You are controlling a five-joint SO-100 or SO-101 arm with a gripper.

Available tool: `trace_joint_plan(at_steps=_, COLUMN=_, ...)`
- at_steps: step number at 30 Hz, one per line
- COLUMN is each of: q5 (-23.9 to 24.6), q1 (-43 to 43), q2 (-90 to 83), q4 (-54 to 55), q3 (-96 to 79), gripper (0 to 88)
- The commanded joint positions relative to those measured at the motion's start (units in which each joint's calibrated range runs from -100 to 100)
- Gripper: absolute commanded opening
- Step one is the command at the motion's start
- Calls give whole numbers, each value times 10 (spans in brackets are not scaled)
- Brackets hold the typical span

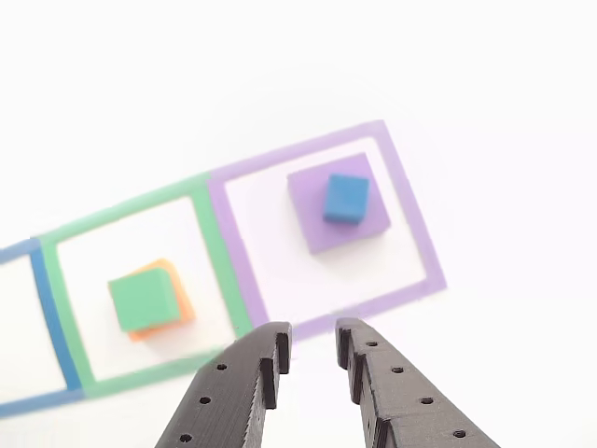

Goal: Tower of hanoi

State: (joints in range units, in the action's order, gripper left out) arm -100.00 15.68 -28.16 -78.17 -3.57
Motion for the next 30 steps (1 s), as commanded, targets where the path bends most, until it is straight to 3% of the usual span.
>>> trace_joint_plan(at_steps=1, q5=0, q1=17, q2=43, q4=-175, q3=246, gripper=11)
trace_joint_plan(at_steps=6, q5=0, q1=21, q2=68, q4=-216, q3=331, gripper=12)
trace_joint_plan(at_steps=15, q5=0, q1=33, q2=49, q4=-179, q3=250, gripper=26)
trace_joint_plan(at_steps=23, q5=0, q1=54, q2=-54, q4=126, q3=-118, gripper=36)
trace_joint_plan(at_steps=30, q5=0, q1=60, q2=-73, q4=465, q3=-395, gripper=221)
